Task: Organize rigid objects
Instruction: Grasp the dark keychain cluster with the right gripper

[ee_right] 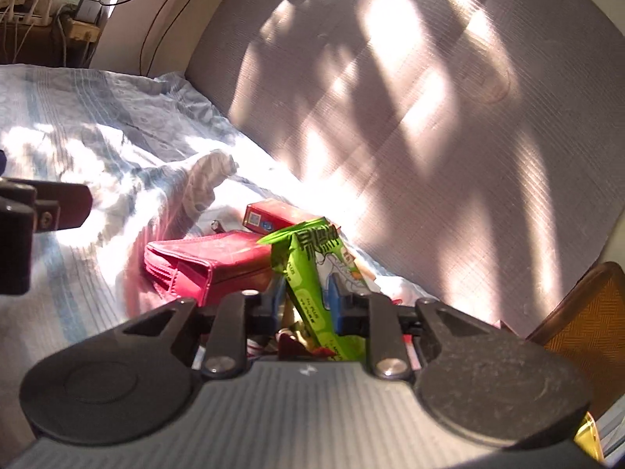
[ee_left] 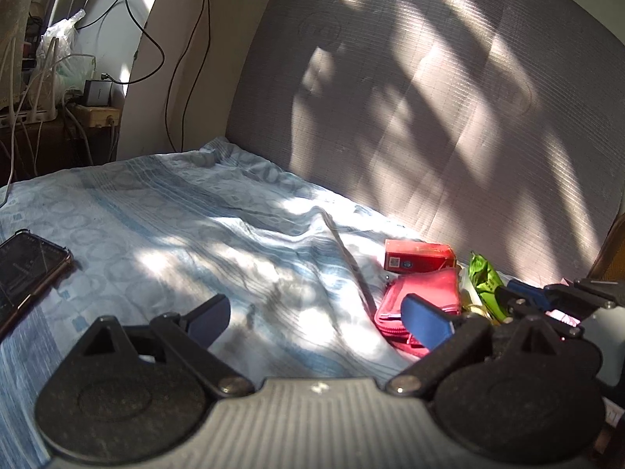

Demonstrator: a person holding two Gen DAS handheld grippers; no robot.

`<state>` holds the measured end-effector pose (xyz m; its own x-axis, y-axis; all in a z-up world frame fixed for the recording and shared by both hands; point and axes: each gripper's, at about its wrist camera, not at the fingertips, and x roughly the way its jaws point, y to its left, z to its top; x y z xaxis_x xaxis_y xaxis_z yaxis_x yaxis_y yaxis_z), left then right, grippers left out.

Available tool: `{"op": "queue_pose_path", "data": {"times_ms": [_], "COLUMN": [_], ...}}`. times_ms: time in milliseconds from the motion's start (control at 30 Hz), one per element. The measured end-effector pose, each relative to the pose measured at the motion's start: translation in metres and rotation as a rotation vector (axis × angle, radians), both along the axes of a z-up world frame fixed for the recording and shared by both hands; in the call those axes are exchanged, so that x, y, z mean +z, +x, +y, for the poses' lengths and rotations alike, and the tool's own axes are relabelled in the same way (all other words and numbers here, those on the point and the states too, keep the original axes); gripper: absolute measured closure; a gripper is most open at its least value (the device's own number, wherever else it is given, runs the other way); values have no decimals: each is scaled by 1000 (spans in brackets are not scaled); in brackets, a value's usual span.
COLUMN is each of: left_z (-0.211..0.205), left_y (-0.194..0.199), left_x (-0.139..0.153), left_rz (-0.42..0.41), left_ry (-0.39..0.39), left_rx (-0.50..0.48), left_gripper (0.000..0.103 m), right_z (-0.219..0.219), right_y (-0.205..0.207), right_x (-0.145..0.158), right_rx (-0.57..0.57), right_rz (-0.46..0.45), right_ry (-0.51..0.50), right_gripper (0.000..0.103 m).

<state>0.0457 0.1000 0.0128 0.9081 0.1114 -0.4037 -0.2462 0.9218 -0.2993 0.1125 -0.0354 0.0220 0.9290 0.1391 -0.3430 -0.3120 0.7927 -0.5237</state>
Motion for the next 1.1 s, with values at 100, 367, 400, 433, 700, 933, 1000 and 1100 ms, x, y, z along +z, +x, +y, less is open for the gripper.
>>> {"op": "queue_pose_path", "data": {"times_ms": [100,367,400,433,700,933,1000,1100], "left_z": [1,0,-2,-4,-23,-23,-23,-22], "left_y": [1,0,0,0,-7,-3,-3,-4], "left_x": [-1,-1,-1,0,4,3,2,2], "left_rz": [4,11,10,7,-32,-21,-21,-28], "left_ry": [-11,-15,-12,-7,80,85,84,78], "left_rx": [-3,-36,-47,-61,-103,-104,-110,-121], "left_gripper": [5,3,3,3,3,3,3,3], "right_z": [-19,-85,-91,-95,-98,-88,-93,-102], "right_y": [-27,-137,-139,-137,-107,-37,-21,-26], "right_x": [18,33,30,27,15,-4,-9,-11], "right_rx": [4,135,119,119,8,-82,-91,-95], "right_rz": [-95,-83,-24,54,142,241,317,401], "right_ry": [68,153,185,219,394,420,486,582], "right_gripper": [101,101,101,100,70,62,71,101]}}
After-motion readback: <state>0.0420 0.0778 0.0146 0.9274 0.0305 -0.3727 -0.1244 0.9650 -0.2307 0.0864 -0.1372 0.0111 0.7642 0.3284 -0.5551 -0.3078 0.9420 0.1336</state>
